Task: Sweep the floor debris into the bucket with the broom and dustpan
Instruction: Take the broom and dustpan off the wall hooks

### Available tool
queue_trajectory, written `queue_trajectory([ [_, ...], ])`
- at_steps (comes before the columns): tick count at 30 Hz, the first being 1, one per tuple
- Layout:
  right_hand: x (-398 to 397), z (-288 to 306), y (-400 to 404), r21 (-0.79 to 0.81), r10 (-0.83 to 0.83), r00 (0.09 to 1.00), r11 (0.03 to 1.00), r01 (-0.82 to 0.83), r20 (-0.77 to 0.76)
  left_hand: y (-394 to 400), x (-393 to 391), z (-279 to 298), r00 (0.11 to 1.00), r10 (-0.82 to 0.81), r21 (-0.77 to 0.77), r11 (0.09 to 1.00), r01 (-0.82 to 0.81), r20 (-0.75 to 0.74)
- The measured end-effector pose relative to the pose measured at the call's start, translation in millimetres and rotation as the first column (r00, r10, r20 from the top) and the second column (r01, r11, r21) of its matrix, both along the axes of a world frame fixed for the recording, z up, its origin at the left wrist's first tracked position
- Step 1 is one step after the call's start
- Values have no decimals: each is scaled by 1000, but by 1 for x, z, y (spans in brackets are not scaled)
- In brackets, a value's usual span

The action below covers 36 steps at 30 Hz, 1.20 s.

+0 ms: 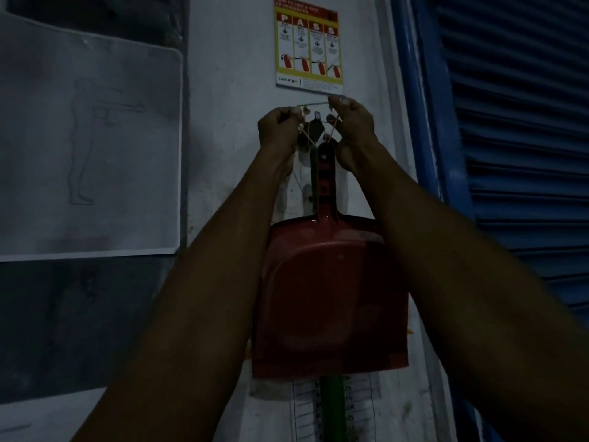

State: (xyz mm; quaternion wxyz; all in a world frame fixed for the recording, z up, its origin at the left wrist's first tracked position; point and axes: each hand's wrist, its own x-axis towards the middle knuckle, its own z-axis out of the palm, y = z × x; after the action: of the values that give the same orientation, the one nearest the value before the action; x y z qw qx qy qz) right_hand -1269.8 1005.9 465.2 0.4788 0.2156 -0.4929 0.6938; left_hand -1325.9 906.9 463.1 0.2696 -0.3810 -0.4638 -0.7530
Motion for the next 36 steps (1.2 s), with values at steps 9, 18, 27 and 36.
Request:
queue_trajectory([
  [9,13,-35,-9,39,-123,988,991,127,-95,-10,4,-31,991,99,80,993,-92,-94],
  [18,48,-121,-27,234,-406,896,867,440,-179,-46,57,-124,985,56,-80,994,-69,-161],
  [27,78,-190,-35,319,-352,936,889,328,20,-72,88,-251,967,-215,-623,741,251,134],
  [36,113,-255,-32,396,-407,883,869,295,236,-79,89,-311,983,-150,-646,741,182,105],
])
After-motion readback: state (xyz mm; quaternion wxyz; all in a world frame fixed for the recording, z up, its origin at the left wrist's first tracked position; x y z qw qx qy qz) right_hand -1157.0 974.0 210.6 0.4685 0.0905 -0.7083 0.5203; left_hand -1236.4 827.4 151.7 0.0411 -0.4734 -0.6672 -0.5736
